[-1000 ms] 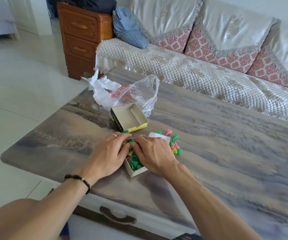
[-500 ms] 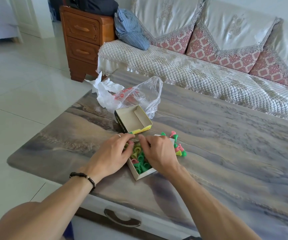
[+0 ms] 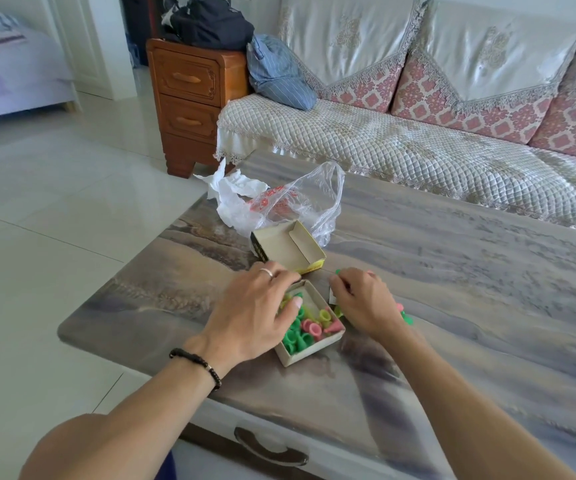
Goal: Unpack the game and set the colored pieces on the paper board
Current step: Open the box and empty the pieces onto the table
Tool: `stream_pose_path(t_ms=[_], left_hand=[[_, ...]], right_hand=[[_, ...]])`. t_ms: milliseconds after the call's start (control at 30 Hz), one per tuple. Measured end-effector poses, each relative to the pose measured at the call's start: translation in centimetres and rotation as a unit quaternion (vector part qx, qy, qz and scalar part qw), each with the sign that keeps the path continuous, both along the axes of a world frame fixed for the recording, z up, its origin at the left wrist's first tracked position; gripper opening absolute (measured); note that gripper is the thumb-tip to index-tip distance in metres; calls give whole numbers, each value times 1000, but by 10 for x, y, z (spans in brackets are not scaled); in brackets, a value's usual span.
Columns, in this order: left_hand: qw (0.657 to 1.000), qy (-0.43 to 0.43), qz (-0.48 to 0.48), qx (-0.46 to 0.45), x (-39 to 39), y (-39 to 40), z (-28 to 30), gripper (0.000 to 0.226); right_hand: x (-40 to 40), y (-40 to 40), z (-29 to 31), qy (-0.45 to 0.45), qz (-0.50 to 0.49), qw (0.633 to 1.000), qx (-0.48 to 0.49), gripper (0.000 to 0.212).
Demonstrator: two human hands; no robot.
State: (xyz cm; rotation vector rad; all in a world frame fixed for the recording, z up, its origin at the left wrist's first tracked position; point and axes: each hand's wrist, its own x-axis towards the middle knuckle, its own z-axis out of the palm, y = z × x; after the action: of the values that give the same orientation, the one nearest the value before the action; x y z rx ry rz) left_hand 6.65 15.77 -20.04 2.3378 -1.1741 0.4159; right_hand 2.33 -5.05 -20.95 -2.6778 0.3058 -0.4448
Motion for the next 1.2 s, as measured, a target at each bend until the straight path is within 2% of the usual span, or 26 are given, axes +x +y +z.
stream_pose_path(t_ms=[67, 167, 333, 467, 533, 600, 667, 933, 1200], left_hand=[[997, -16, -47, 61, -4, -10, 1, 42], [988, -17, -78, 132, -3, -20, 2, 46], [975, -7, -96, 202, 2, -30, 10, 34], [981, 39, -91, 167, 6, -36, 9, 34], [990, 66, -81, 90, 8, -37, 5, 35], [994, 95, -54, 2, 10, -37, 1, 34], [991, 123, -38, -29, 13, -39, 1, 32], [988, 135, -77, -3, 23, -86, 27, 34], [987, 123, -19, 100, 41, -137, 2, 28]], right_hand=[[-2, 2, 0, -12, 29, 999, 3, 44], [-13, 0, 0, -60, -4, 998, -11, 38], [-31, -3, -4, -108, -15, 992, -59, 35], [-40, 2, -2, -138, 2, 990, -43, 25], [-39, 8, 4, -146, 25, 989, -28, 19], [-36, 13, 9, -143, 52, 988, -21, 24], [-34, 11, 8, -132, 50, 990, -30, 26], [-50, -19, -3, -154, -56, 986, -27, 27], [-65, -37, -17, -158, -89, 983, -34, 21]])
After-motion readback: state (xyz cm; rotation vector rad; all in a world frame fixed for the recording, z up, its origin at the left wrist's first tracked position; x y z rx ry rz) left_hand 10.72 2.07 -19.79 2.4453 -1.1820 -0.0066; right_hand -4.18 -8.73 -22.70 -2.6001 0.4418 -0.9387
